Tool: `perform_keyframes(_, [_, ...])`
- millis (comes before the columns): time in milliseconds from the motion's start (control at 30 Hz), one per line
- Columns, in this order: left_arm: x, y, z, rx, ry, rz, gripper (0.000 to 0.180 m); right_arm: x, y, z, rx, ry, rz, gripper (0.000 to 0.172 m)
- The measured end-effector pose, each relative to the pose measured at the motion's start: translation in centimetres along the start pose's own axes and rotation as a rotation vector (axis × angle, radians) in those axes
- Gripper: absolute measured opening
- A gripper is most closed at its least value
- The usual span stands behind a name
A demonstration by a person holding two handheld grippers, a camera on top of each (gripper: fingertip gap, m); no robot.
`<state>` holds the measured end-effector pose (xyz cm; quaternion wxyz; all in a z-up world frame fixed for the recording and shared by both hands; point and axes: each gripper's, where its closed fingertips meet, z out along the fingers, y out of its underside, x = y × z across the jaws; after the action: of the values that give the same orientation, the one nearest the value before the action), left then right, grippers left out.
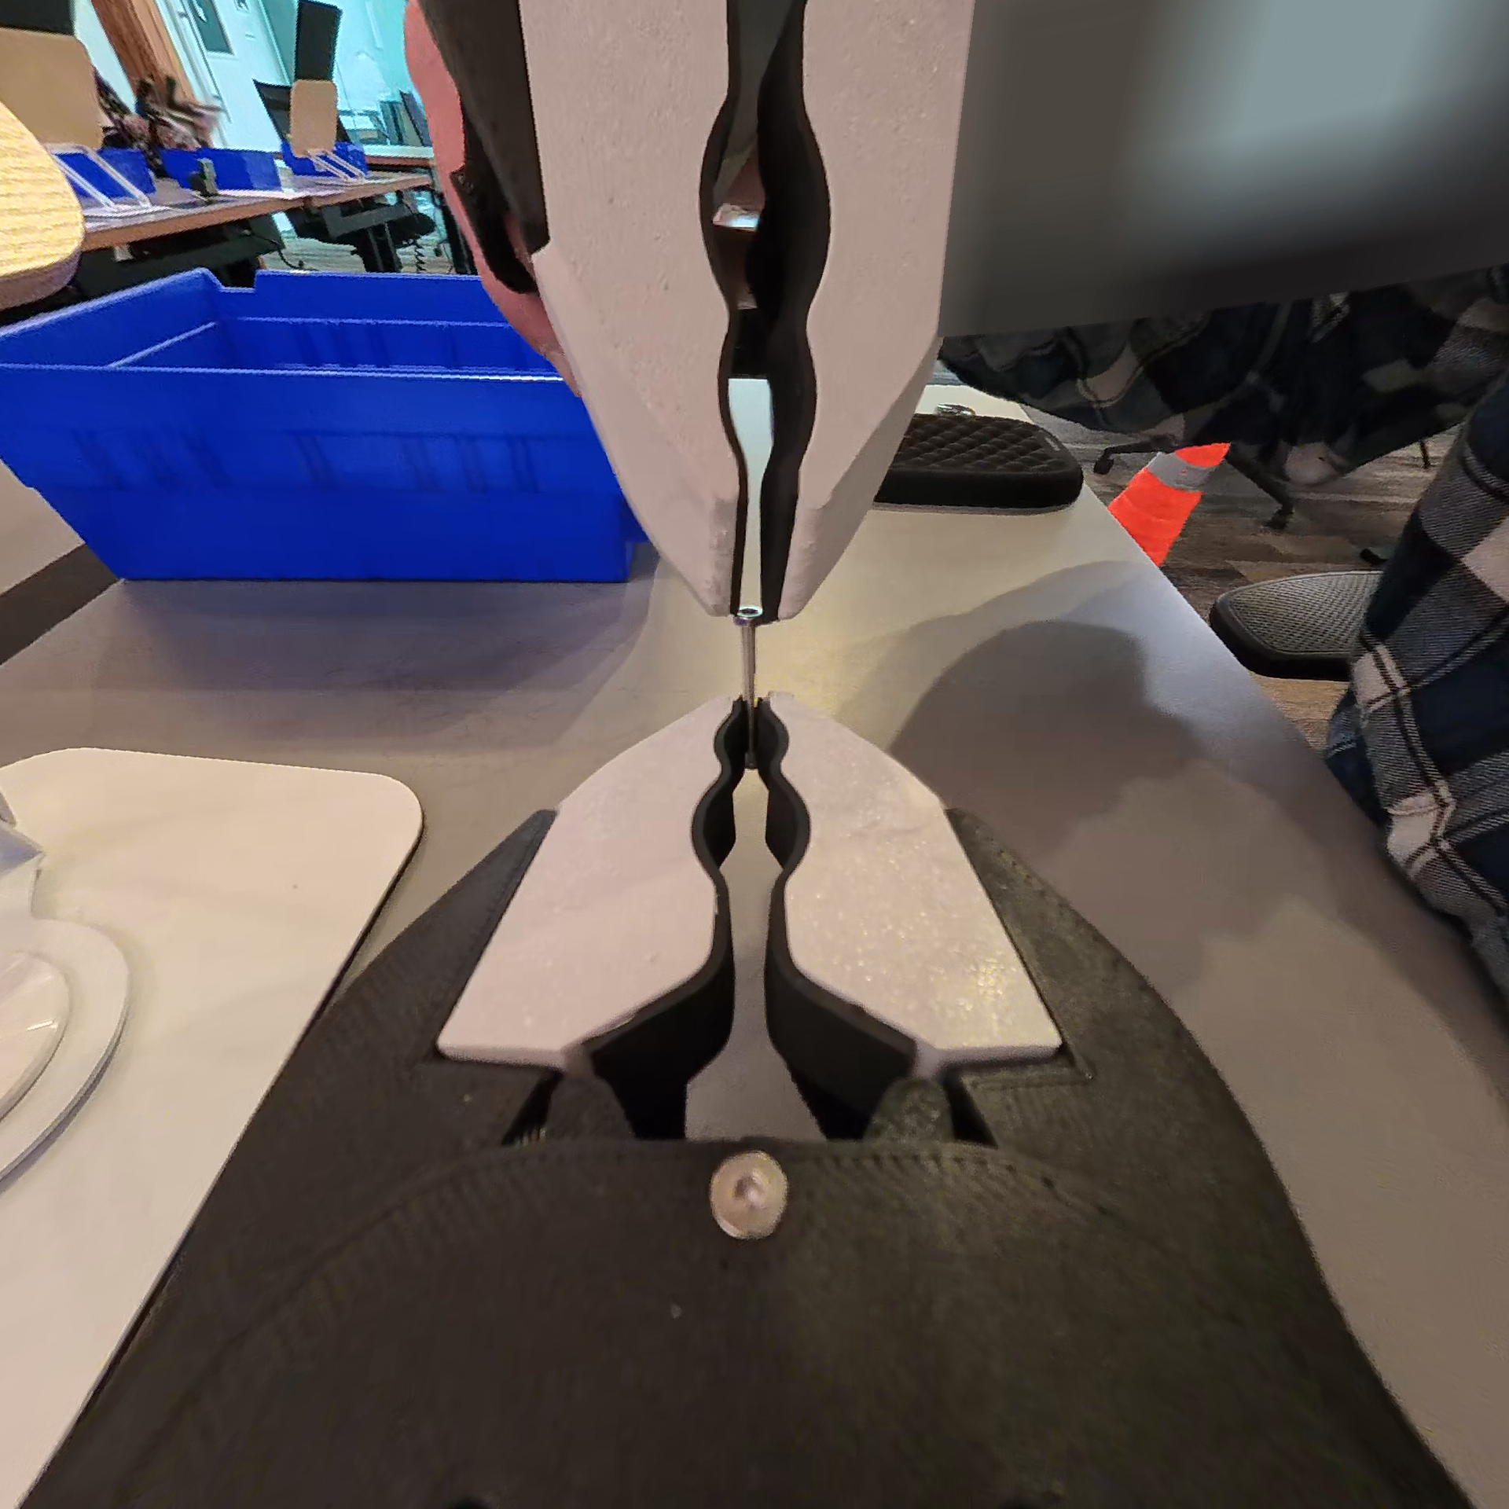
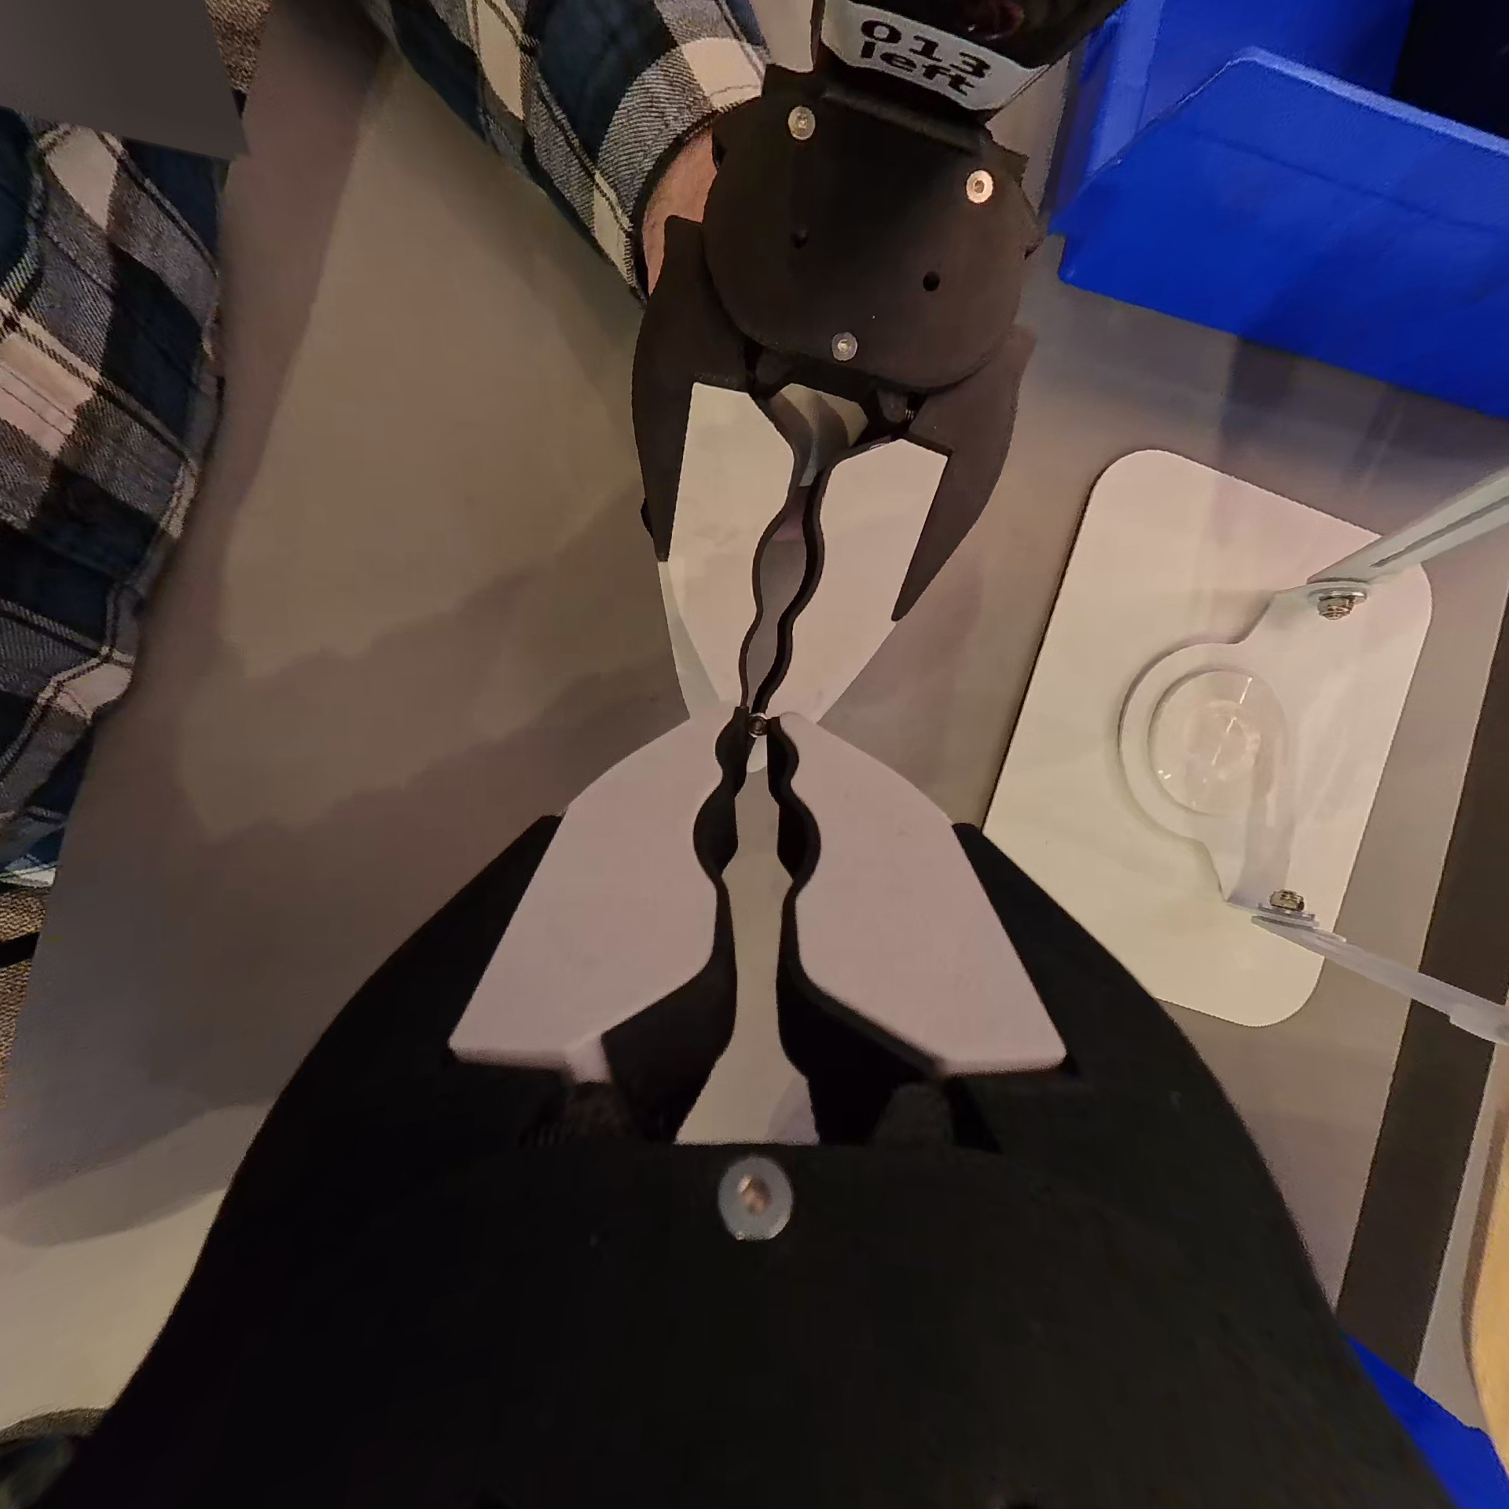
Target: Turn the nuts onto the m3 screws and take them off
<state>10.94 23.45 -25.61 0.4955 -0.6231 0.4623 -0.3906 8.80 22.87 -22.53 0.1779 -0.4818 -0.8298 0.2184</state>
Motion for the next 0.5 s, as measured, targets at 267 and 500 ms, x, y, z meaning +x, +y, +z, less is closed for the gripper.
perform_keyframes(267, [-0.4, 0.0, -0.1, -0.017, -0.048, 0.025, 0.001, 0.2, 0.1, -0.1, -0.032, 0.023, 0.015, 0.005])
perform_keyframes(500, [-1.1, 0.3, -0.1, -0.051, -0.110, 0.050, 0.001, 0.7, 0.3, 0.1, -0.063, 0.056, 0.062, 0.005])
